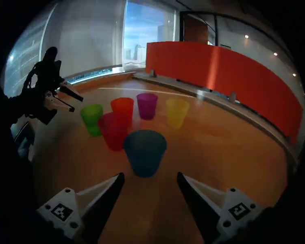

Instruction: Pour water

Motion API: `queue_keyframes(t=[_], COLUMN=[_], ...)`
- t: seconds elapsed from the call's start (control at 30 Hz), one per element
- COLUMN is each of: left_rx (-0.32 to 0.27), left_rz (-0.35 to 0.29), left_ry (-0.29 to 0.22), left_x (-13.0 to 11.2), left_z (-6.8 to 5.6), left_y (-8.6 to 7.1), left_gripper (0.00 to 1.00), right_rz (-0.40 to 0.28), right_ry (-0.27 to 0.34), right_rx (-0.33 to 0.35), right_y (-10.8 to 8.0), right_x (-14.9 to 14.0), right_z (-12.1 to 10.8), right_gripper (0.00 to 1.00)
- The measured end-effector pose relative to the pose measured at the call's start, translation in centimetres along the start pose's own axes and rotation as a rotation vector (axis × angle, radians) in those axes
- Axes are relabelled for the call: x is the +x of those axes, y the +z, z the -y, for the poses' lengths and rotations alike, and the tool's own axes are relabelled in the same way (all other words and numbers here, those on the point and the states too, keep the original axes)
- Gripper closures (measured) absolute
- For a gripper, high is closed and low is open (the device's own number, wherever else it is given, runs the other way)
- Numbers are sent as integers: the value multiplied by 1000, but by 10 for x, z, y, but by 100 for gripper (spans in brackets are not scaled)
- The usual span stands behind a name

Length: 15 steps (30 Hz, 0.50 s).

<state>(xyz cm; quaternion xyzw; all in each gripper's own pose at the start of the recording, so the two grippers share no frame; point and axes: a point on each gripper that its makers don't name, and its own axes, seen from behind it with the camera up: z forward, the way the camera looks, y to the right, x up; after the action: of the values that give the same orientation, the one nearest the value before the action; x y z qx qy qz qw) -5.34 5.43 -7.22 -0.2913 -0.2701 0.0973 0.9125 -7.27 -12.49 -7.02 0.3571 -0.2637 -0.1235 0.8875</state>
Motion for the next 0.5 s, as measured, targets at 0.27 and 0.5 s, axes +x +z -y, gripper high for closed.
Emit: queue_keyframes(t=[0.27, 0.5], left_rx=[75, 141], left_rz=[-79, -148], left_ry=[-9, -18], left_x=[15, 31], left_z=[11, 23], left_y=[-14, -22], left_gripper=[3, 3], right_rz=[-81, -179], right_ry=[59, 129], right_rx=[-73, -153], right_y=[-21, -41], right_x=[20, 52], right_z=[-9, -28], right_gripper=[0, 0])
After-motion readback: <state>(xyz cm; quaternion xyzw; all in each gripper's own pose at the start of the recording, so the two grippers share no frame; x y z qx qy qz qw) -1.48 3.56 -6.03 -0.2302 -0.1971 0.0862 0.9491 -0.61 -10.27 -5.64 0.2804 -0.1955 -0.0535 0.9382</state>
